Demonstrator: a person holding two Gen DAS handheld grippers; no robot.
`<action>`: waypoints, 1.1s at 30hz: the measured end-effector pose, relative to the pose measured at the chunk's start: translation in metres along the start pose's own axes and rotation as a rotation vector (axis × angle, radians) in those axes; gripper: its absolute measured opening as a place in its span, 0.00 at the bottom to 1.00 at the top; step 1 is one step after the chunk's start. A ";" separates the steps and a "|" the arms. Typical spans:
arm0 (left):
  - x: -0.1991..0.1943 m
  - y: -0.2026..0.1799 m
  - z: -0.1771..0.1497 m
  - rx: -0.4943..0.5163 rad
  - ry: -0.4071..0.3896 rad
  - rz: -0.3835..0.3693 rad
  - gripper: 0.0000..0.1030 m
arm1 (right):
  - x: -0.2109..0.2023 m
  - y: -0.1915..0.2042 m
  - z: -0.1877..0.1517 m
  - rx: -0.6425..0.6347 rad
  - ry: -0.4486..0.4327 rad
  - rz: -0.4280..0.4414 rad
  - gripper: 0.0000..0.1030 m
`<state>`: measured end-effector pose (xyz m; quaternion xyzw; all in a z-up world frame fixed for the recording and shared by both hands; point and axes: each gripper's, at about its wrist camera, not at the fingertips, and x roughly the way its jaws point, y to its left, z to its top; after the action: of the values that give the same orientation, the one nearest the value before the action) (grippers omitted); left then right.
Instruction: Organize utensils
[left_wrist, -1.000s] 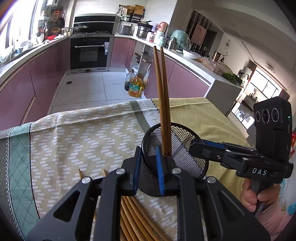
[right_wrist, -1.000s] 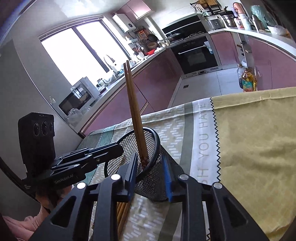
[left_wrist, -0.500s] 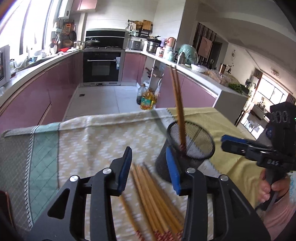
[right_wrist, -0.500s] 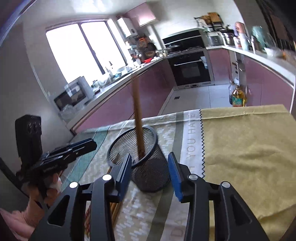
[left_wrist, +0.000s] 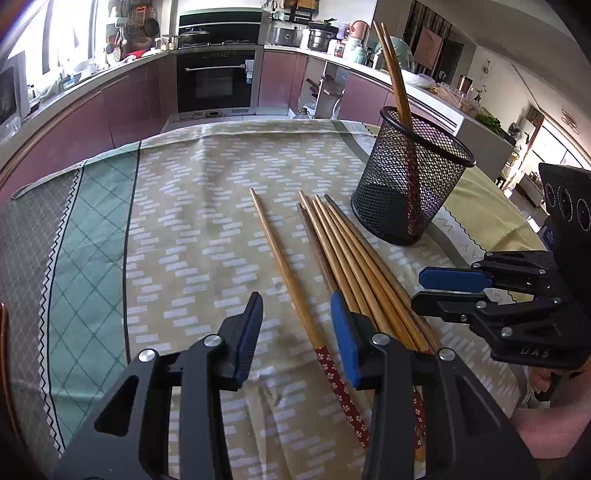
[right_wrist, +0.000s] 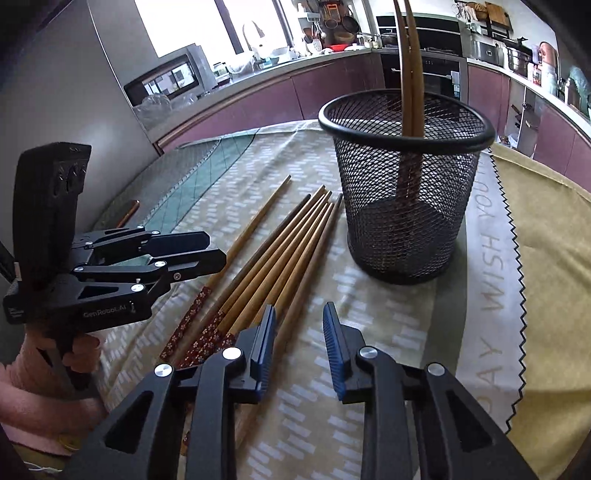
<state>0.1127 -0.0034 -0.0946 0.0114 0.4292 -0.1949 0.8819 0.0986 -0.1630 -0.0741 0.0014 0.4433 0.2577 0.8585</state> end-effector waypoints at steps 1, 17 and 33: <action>0.002 0.000 0.000 0.002 0.007 0.001 0.34 | 0.002 0.002 0.000 -0.004 0.004 -0.007 0.24; 0.006 -0.001 -0.008 -0.012 0.029 0.038 0.16 | 0.001 0.005 -0.006 -0.004 0.024 -0.051 0.10; 0.005 0.001 0.002 -0.066 -0.003 0.054 0.07 | -0.011 -0.007 -0.005 0.083 -0.051 0.004 0.06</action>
<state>0.1172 -0.0047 -0.0979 -0.0065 0.4334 -0.1570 0.8874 0.0927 -0.1748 -0.0705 0.0444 0.4315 0.2410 0.8682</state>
